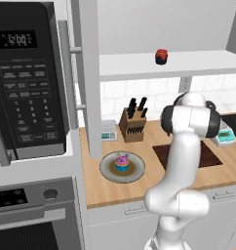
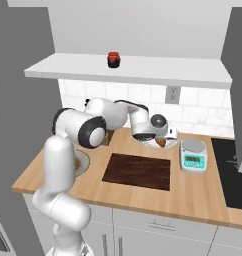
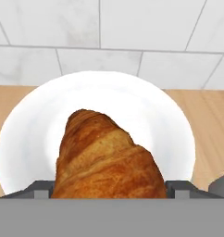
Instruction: From the different types of pastries on the counter, select a croissant and place it on the cutting board. Then retrieve a jar of jam from the cabinet and place it alongside the croissant on the cutting board.
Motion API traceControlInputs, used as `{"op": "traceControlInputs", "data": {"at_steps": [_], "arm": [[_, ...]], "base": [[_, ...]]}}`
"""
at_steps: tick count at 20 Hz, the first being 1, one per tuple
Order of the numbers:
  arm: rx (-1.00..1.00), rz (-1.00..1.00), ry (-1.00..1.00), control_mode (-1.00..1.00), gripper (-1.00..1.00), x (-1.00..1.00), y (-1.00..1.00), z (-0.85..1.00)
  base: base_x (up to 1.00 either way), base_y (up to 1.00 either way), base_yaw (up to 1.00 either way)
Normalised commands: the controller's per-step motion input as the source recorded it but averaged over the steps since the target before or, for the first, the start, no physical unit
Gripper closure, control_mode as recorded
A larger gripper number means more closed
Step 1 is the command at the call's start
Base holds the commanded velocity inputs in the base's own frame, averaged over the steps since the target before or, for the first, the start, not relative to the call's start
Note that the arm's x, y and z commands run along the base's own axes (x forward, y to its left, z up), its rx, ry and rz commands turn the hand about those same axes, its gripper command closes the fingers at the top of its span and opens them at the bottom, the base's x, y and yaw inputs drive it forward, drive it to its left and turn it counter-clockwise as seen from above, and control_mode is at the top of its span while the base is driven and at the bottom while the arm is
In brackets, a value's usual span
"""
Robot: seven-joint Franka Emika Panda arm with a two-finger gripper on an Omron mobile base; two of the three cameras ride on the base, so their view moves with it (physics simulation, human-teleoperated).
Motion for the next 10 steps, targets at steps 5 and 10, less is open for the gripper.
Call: {"op": "traceControlInputs", "data": {"at_steps": [5, 10], "arm": [[0.00, 0.00, 0.00, -1.00, 1.00, -0.71, 0.00, 0.27], [-0.02, 0.00, -0.05, -1.00, 1.00, -0.82, 0.00, 0.01]], "base": [[0.00, 0.00, 0.00], [0.00, 0.00, 0.00]]}}
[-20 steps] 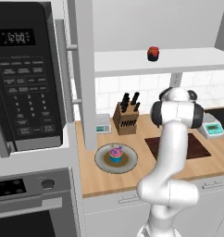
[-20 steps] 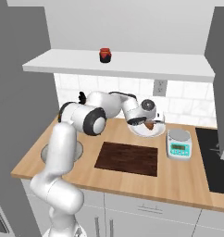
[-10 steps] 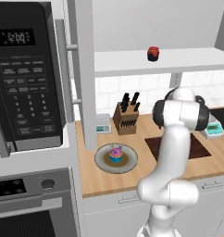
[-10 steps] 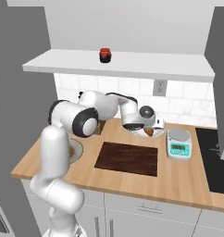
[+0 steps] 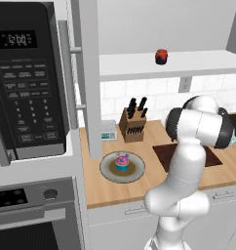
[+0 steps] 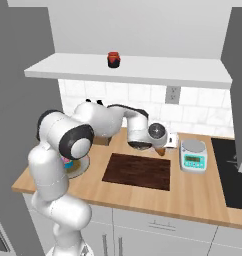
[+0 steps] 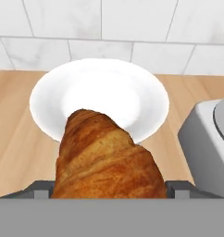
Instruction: From the different types of pastries on the counter, select a croissant and place it on the cutting board. Then retrieve a jar of jam from the cabinet and place it alongside the croissant on the cutting board.
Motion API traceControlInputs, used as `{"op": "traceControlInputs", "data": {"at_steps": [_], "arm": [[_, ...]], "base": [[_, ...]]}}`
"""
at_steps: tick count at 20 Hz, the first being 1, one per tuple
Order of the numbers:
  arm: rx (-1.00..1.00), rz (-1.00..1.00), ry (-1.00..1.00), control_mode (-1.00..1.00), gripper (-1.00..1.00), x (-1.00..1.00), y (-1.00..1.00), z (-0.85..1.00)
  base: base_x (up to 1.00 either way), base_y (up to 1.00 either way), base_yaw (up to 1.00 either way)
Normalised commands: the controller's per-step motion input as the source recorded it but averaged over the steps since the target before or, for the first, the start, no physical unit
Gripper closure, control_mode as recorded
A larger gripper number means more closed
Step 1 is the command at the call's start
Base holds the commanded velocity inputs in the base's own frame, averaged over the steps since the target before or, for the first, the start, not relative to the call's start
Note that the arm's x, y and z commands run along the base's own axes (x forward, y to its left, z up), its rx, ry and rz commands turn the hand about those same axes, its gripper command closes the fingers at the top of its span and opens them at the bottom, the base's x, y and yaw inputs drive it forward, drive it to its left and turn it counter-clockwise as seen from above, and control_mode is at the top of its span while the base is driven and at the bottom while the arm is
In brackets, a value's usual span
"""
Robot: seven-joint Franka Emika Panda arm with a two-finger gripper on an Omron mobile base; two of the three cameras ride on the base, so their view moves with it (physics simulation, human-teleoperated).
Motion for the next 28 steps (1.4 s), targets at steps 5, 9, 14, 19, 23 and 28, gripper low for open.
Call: {"op": "traceControlInputs", "data": {"at_steps": [5, 9, 14, 19, 23, 28], "arm": [[-0.05, 0.00, -0.08, -1.00, 1.00, -0.81, 0.00, 0.00], [-0.05, 0.00, -0.07, -1.00, 1.00, -0.85, 0.00, 0.00], [-0.04, 0.00, 0.01, -1.00, 1.00, -0.43, 0.05, -0.01], [-0.09, 0.00, 0.14, -1.00, 1.00, 0.37, 0.19, 0.00], [-0.12, 0.00, 0.09, -1.00, 1.00, 0.18, 0.10, -0.18], [-0.12, 0.00, -0.01, -1.00, 1.00, -0.21, 0.03, -0.46]], "base": [[0.00, 0.00, 0.00], [0.00, 0.00, 0.00], [0.00, 0.00, 0.00], [0.00, 0.00, 0.00], [0.00, 0.00, 0.00], [0.00, 0.00, 0.00]]}}
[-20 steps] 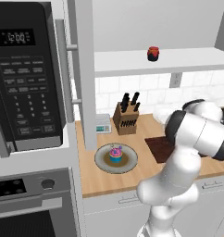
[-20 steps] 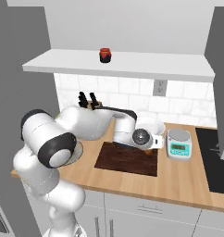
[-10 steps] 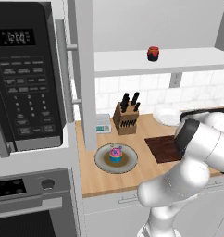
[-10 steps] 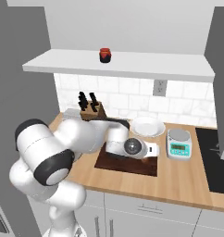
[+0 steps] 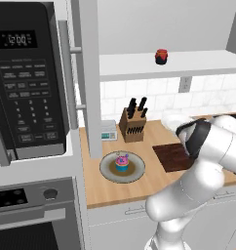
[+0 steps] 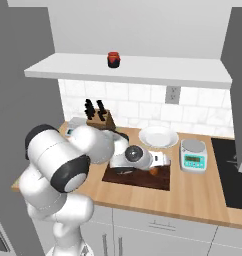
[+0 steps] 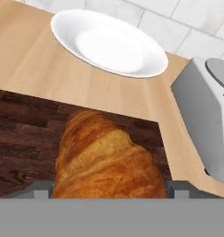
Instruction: From the different types of pastries on the counter, select a croissant and place it on the cutting board. Then retrieve a jar of jam from the cabinet and place it alongside the croissant on the cutting board.
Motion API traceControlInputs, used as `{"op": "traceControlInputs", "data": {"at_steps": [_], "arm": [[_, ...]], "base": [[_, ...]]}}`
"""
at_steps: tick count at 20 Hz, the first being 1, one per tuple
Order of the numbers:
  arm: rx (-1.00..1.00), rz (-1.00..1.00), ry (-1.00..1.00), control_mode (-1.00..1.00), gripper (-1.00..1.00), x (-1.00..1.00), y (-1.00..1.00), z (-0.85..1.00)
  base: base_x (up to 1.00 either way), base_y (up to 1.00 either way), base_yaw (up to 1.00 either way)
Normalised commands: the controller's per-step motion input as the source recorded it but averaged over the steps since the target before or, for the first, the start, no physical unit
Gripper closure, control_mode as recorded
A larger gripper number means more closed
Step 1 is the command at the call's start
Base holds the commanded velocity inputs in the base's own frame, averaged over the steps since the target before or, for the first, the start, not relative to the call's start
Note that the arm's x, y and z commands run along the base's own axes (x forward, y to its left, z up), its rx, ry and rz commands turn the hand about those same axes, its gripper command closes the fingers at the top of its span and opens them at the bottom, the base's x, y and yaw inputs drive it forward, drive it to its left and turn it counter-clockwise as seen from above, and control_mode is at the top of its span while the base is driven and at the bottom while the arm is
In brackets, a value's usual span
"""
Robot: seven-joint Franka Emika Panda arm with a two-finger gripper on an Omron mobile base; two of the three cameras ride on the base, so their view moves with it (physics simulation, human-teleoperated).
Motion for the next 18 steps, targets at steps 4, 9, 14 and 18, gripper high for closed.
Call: {"op": "traceControlInputs", "data": {"at_steps": [4, 9, 14, 18], "arm": [[-0.10, 0.00, 0.00, -1.00, 1.00, -0.05, 0.01, -0.50], [-0.10, 0.00, 0.00, -1.00, 1.00, -0.01, 0.02, -0.51], [-0.13, 0.00, -0.02, -1.00, 1.00, 0.01, 0.12, -0.73], [-0.08, 0.00, -0.01, -1.00, 1.00, 0.04, 0.13, -0.78]], "base": [[0.00, 0.00, 0.00], [0.00, 0.00, 0.00], [0.00, 0.00, 0.00], [0.00, 0.00, 0.00]]}}
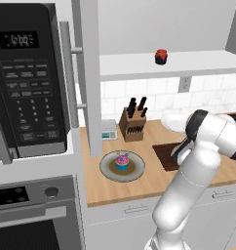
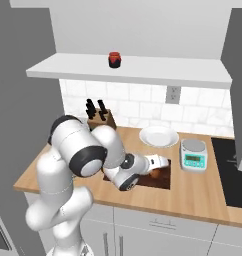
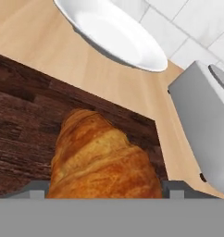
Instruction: From the different types of pastries on the counter, select a croissant and place it on the cutting board. Then retrieve a jar of jam from the cabinet and place it alongside the croissant on the cutting board.
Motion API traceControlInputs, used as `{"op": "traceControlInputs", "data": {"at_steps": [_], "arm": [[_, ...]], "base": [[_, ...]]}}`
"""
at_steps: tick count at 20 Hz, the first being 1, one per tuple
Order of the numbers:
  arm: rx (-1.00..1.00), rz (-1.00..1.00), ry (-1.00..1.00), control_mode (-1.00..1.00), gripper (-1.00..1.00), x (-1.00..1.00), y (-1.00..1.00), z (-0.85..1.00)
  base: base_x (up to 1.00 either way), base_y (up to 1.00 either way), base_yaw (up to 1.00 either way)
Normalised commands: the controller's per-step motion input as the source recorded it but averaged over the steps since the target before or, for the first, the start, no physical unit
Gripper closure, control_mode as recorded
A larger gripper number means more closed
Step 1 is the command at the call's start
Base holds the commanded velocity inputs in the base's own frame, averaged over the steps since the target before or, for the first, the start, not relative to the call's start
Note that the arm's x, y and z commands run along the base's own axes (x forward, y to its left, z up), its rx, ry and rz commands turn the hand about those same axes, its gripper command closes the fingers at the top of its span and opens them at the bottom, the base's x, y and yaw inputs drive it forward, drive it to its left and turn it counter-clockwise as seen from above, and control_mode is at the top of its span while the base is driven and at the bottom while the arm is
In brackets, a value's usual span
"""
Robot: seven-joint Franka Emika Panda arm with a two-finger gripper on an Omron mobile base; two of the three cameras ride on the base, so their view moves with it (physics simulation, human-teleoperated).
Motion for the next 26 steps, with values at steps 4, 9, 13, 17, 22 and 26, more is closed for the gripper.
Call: {"op": "traceControlInputs", "data": {"at_steps": [4, 9, 13, 17, 22, 26], "arm": [[-0.08, 0.00, 0.00, -1.00, -1.00, 0.00, 0.24, -0.73], [-0.03, 0.00, 0.01, -1.00, -1.00, 0.00, 0.14, -0.69], [0.00, 0.00, 0.01, -1.00, -1.00, -0.13, 0.04, -0.21], [0.00, -0.02, 0.00, -1.00, -1.00, -0.23, 0.01, -0.03], [0.00, -0.01, -0.03, -1.00, -1.00, -0.52, 0.00, 0.15], [0.04, 0.00, -0.13, -1.00, -1.00, -0.84, 0.00, 0.78]], "base": [[0.00, 0.00, 0.00], [0.00, 0.00, 0.00], [0.00, 0.00, 0.00], [0.00, 0.00, 0.00], [0.00, 0.00, 0.00], [0.00, 0.00, 0.00]]}}
